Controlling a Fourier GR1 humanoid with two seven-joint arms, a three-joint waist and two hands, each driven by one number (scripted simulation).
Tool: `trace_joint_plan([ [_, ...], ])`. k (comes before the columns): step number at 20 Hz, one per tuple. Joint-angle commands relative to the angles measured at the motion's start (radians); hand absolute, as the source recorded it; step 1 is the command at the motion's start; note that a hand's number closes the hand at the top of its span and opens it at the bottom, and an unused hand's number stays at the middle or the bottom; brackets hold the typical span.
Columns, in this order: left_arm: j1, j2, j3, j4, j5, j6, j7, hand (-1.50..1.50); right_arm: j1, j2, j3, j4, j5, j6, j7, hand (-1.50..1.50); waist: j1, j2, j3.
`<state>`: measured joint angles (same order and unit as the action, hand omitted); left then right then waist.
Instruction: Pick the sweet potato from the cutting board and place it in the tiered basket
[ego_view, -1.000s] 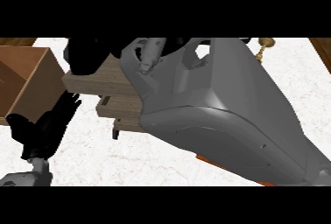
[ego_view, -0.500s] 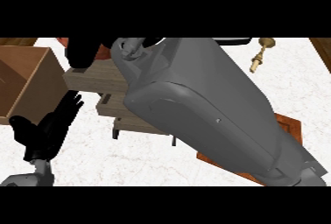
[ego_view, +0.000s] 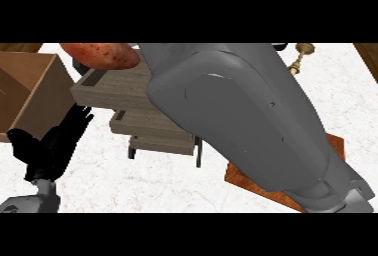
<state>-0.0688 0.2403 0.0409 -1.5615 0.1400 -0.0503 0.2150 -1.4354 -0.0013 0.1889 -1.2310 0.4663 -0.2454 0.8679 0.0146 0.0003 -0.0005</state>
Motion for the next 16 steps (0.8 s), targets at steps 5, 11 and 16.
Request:
trace_joint_plan([
  [5,0.006,0.001,0.003,-0.026,-0.018,0.011,0.009,0.0,0.019,0.001,-0.172,-0.095,-0.058,-0.159,0.031,-1.5,-0.011,-0.004,0.001],
  [11,0.031,-0.002,0.018,-0.026,-0.018,0.009,-0.012,0.0,0.054,-0.154,-0.297,-0.142,-0.064,-0.147,0.012,-1.5,-0.015,-0.003,0.001],
  [16,0.033,-0.001,0.011,-0.034,-0.021,-0.006,-0.006,0.0,0.127,-0.281,-0.385,-0.233,-0.113,-0.078,0.044,-1.5,-0.02,-0.004,0.001],
])
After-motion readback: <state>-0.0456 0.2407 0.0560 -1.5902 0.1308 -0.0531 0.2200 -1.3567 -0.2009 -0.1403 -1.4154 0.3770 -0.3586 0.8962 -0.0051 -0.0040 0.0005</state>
